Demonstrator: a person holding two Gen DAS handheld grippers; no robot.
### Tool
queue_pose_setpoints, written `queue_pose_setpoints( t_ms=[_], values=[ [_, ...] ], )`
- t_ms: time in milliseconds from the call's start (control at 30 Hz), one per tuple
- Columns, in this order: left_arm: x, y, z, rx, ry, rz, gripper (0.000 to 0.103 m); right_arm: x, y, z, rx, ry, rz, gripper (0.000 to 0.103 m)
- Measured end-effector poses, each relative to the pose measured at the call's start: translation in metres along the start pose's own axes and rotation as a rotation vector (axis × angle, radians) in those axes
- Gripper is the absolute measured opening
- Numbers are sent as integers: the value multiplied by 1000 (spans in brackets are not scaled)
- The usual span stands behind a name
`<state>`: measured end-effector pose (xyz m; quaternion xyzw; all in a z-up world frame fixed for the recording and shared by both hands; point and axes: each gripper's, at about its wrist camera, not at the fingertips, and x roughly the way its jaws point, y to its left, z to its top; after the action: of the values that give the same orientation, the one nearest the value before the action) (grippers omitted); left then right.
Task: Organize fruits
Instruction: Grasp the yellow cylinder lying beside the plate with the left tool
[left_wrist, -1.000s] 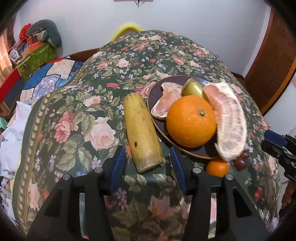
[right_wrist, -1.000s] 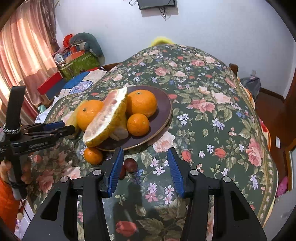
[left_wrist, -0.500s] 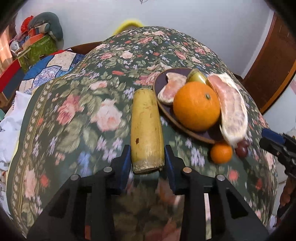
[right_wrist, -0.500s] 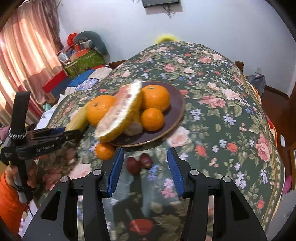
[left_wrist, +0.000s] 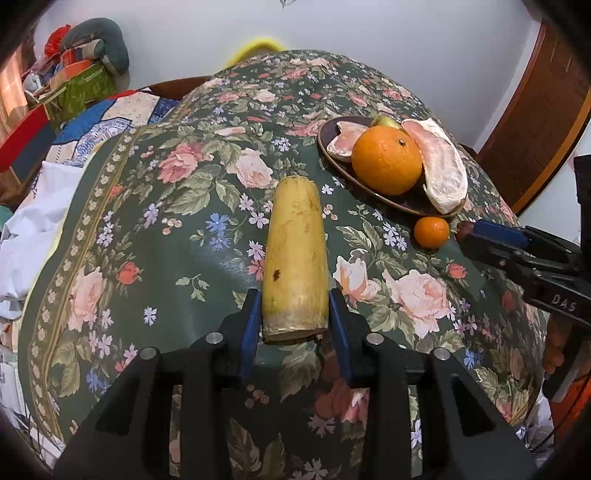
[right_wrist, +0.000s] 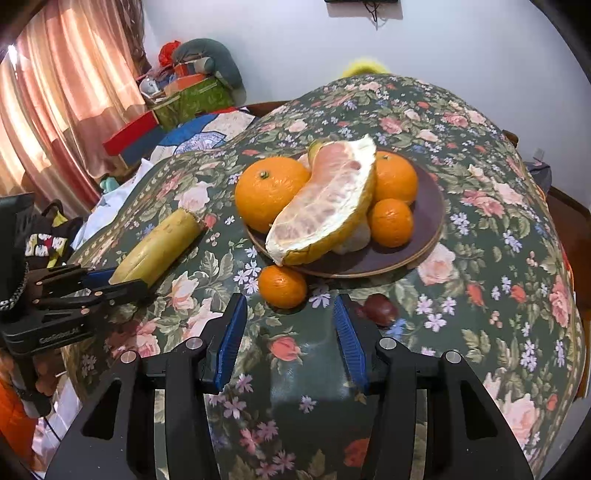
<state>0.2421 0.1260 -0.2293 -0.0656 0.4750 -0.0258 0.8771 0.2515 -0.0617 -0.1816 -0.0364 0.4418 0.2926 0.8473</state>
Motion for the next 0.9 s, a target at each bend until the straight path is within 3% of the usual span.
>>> queue_pose_setpoints(
  t_ms=[300,500,633,900],
  values=[
    [13,-9,6,44,-28,44,40,16,9,5,-1,17,12,45],
    [13,-1,7,-2,-57,20,37,30,11,7,8,40,13,45],
    [7,5,5,-38,-62,17,36,36,7,7,29,57,13,32],
    [-15,12,1,-41,-81,52,36,24,6,3,42,38,43,31]
  ],
)
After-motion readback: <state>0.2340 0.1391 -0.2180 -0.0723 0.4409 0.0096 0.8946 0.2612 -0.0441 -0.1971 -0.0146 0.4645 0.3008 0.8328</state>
